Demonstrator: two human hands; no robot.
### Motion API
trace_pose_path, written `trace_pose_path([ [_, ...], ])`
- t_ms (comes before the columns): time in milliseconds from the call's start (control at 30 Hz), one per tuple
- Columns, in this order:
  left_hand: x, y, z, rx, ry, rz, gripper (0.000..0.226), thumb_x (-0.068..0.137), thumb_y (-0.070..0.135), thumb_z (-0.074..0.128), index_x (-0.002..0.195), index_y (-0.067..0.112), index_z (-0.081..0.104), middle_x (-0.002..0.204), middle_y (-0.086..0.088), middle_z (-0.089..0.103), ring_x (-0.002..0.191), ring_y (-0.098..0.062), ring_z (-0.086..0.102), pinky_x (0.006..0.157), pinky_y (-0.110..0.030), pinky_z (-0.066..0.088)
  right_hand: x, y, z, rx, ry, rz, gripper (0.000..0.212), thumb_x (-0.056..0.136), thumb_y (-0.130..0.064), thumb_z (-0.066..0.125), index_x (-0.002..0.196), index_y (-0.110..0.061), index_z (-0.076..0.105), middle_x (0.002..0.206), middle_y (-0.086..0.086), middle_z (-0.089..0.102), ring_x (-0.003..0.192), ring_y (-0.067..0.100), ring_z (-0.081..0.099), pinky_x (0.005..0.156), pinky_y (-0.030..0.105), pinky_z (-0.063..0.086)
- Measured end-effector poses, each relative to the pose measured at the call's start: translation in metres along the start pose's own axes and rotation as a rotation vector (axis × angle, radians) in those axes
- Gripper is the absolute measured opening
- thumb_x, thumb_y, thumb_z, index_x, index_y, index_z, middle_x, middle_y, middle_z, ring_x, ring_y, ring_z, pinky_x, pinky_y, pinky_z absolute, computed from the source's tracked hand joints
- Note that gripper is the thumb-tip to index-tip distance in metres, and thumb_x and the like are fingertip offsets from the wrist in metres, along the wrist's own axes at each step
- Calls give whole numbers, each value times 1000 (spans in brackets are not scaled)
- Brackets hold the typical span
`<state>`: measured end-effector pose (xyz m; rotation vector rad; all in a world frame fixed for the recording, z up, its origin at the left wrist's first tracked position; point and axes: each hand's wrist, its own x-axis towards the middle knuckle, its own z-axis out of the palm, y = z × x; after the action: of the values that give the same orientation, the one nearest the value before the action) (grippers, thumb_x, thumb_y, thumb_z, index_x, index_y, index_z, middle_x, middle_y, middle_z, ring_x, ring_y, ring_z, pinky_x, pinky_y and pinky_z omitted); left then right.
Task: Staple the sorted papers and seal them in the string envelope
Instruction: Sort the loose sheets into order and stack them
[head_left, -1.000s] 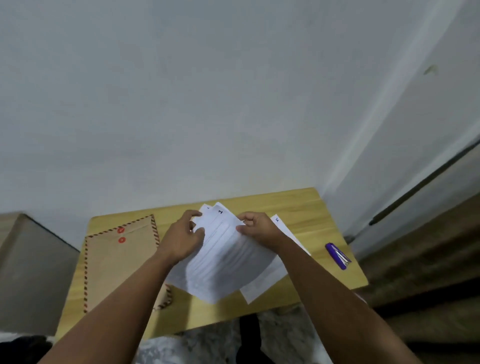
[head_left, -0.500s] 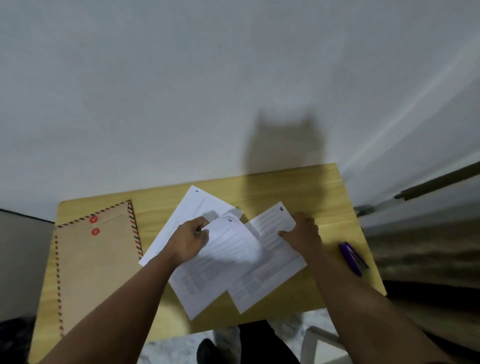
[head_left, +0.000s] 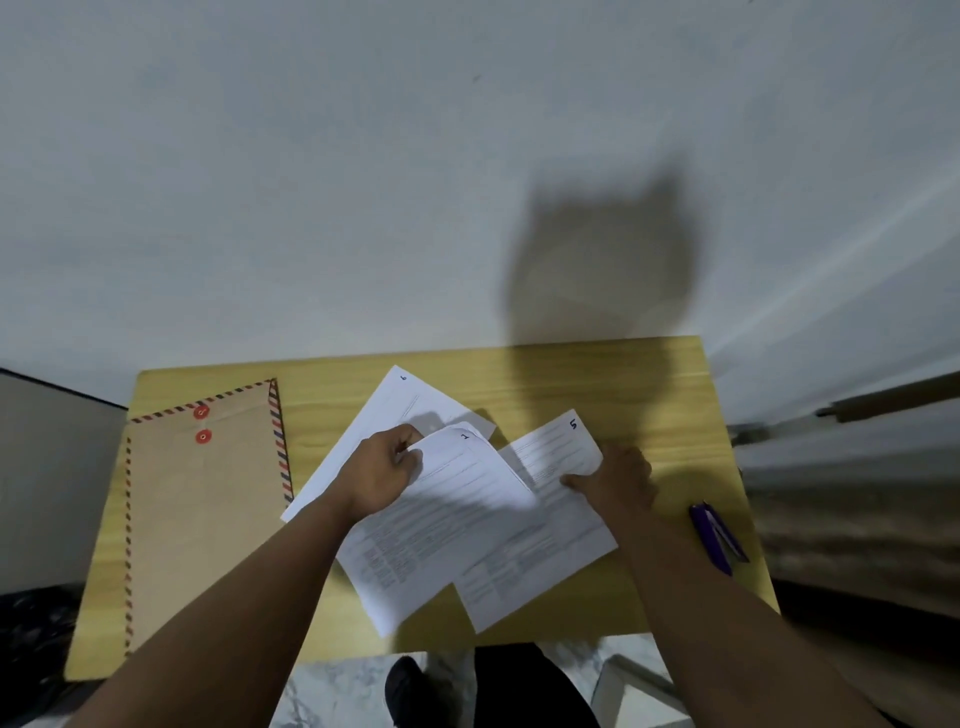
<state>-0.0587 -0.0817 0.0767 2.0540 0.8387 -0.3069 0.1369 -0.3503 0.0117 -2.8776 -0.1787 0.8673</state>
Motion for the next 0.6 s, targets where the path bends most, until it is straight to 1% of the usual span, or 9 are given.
trace_pose_path([
  [67, -4, -3, -3, -1, 11, 4, 17, 104, 19, 56, 88, 16, 62, 85, -6, 69, 73, -16, 54, 71, -33, 43, -4, 1, -2, -24, 40, -28, 61, 78, -57, 79, 126, -23, 62, 126, 8, 57, 119, 30, 55, 90, 46, 55],
  [133, -10, -6, -5, -8, 25, 20, 15, 103, 18, 56, 90, 14, 62, 89, -10, 70, 75, -18, 55, 72, -34, 43, -10, 3, -5, 6, 96, -69, 43, 90, -45, 71, 123, -17, 66, 122, 9, 58, 115, 30, 58, 90, 48, 55],
  [200, -17, -11, -8, -18, 39, 44, 15, 103, 17, 57, 90, 13, 62, 90, -11, 70, 77, -19, 55, 73, -35, 44, -18, 5, -9, 64, 120, -117, 33, 98, -35, 63, 121, -12, 67, 121, 11, 60, 113, 32, 59, 90, 47, 54],
  [267, -28, -15, -11, -40, 52, 76, 18, 104, 18, 57, 86, 18, 61, 84, -4, 68, 73, -15, 53, 72, -36, 42, -30, 5, -16, 174, 120, -183, 26, 99, -27, 60, 115, -8, 66, 115, 13, 65, 107, 34, 62, 83, 39, 52],
  [300, -34, -16, -13, -49, 63, 92, 22, 104, 18, 57, 83, 23, 59, 78, 5, 65, 70, -11, 51, 70, -34, 42, -37, 5, -21, 218, 126, -221, 22, 99, -24, 59, 113, -8, 66, 110, 14, 68, 103, 36, 64, 77, 37, 49],
  [367, -49, -17, -18, -61, 91, 129, 31, 104, 17, 57, 76, 30, 54, 68, 18, 59, 63, -3, 48, 65, -32, 38, -55, 1, -31, 253, 166, -293, 25, 97, -19, 59, 121, -10, 64, 107, 18, 70, 100, 40, 65, 74, 38, 49],
  [433, -67, -16, -23, -73, 131, 183, 38, 103, 13, 57, 73, 34, 51, 64, 24, 57, 61, 0, 49, 63, -31, 36, -77, -6, -42, 259, 241, -371, 39, 96, -16, 59, 136, -16, 56, 105, 20, 71, 95, 42, 67, 75, 42, 53],
  [500, -87, -14, -31, -82, 167, 237, 34, 102, 10, 58, 77, 32, 56, 66, 19, 60, 62, -2, 50, 65, -30, 39, -100, -15, -51, 254, 314, -478, 50, 97, -13, 58, 146, -20, 50, 102, 20, 72, 89, 41, 66, 74, 43, 54],
  [600, -117, -13, -47, -112, 196, 292, 17, 101, 9, 57, 90, 17, 67, 83, 3, 69, 74, -14, 56, 73, -32, 43, -131, -34, -66, 275, 367, -602, 37, 102, -16, 51, 139, -21, 58, 106, 13, 74, 91, 36, 67, 71, 35, 49],
])
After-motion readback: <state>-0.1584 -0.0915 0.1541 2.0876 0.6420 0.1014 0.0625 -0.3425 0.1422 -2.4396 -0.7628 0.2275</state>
